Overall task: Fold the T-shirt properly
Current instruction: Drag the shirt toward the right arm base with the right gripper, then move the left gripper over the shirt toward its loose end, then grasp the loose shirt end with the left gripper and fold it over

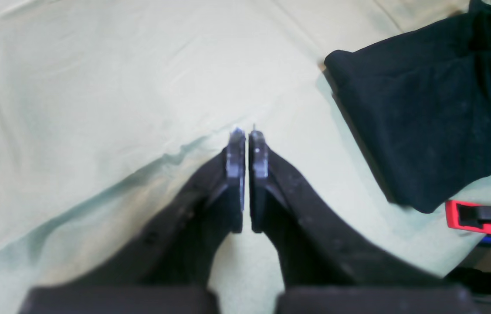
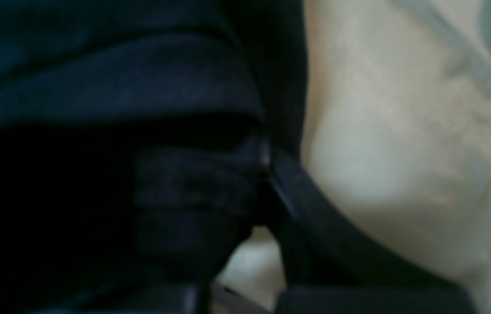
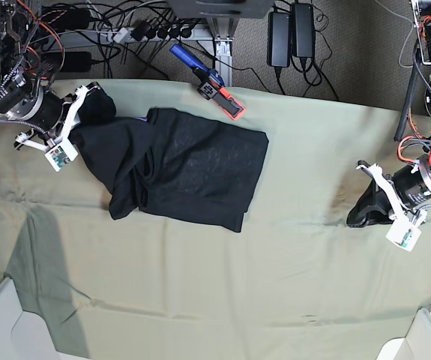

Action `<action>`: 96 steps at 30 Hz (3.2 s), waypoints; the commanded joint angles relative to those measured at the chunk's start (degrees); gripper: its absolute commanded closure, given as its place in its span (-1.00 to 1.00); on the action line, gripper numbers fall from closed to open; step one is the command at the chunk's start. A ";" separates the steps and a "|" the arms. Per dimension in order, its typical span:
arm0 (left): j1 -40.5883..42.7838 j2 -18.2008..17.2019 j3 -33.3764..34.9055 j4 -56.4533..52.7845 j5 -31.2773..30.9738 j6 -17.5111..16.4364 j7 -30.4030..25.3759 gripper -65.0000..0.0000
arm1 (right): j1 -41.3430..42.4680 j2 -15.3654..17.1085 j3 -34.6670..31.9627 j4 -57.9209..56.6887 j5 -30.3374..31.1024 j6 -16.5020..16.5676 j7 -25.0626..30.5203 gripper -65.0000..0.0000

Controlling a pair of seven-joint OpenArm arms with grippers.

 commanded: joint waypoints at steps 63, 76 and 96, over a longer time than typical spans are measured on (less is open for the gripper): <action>4.33 -0.96 10.64 6.38 -11.06 -0.49 6.71 0.87 | 12.96 0.81 26.23 -35.34 34.29 4.44 -12.28 1.00; -0.39 3.89 50.07 14.25 24.33 -0.49 -7.54 1.00 | 12.96 0.79 26.21 -35.34 32.79 4.46 -11.17 1.00; -4.33 27.67 58.49 -2.19 34.36 -0.49 -12.13 1.00 | 14.08 -2.19 25.88 -35.34 37.07 4.87 -13.49 1.00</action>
